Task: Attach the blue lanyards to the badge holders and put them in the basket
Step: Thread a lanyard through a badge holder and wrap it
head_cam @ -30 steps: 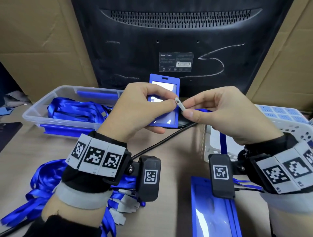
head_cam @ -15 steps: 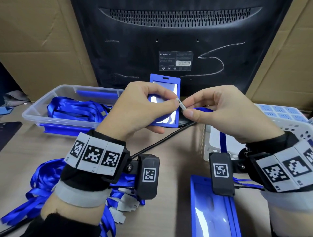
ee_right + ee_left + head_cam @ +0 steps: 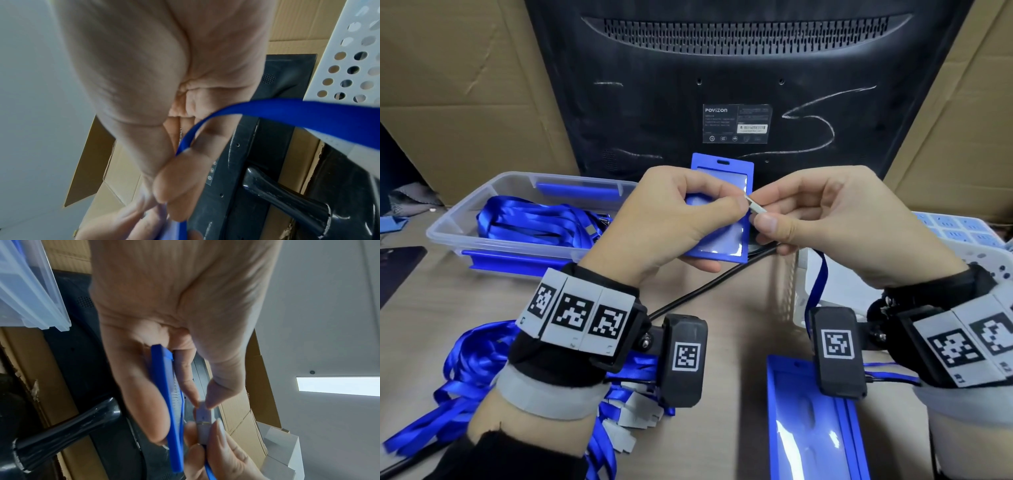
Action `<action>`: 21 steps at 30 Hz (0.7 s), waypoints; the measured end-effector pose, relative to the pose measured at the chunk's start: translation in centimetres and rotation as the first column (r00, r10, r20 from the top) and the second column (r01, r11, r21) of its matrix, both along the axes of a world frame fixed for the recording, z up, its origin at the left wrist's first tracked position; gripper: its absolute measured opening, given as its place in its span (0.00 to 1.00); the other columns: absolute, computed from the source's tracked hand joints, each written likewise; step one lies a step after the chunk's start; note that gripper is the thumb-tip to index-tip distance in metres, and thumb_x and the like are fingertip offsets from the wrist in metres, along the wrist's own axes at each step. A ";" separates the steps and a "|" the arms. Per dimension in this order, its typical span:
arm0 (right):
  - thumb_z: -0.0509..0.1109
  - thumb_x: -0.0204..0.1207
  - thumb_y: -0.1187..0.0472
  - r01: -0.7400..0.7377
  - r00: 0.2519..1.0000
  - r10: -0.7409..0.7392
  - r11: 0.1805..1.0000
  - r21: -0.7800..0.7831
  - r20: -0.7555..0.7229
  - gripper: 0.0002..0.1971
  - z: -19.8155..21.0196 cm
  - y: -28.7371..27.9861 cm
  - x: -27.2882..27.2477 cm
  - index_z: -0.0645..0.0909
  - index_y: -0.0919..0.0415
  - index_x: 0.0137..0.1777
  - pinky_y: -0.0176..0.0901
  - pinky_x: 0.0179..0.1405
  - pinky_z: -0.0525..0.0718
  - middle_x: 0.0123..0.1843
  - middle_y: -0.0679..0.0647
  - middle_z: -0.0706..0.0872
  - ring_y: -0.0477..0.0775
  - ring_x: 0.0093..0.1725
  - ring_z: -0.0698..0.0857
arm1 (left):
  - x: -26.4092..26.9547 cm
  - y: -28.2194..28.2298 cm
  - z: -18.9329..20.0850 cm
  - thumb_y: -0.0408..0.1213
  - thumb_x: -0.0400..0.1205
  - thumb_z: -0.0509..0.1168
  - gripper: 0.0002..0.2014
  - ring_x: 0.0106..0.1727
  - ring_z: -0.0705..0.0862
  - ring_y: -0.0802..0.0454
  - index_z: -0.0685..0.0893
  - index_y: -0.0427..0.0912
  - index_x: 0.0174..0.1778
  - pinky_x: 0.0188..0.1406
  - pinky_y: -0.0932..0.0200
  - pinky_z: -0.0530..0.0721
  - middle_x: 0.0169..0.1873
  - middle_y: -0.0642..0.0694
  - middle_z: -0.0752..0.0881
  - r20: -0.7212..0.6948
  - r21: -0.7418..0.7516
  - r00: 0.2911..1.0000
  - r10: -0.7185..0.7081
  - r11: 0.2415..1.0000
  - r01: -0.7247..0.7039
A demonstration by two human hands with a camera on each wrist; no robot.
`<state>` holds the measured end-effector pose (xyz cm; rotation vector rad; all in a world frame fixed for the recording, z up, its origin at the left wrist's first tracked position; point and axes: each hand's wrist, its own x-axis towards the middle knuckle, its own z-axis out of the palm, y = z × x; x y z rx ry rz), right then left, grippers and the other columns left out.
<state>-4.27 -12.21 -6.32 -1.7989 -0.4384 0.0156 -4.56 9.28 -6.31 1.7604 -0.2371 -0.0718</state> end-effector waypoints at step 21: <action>0.82 0.70 0.57 0.007 0.995 -0.008 1.000 0.006 0.095 0.11 0.0 0.0 0.0 0.91 0.64 0.47 0.40 0.37 0.90 0.39 0.60 0.93 0.52 0.33 0.90 | -0.1 -0.1 0.0 0.43 0.83 0.76 0.07 0.47 0.95 0.41 0.96 0.45 0.49 0.32 0.51 0.92 0.48 0.40 0.94 -0.068 0.087 0.984 -0.167 0.981 0.173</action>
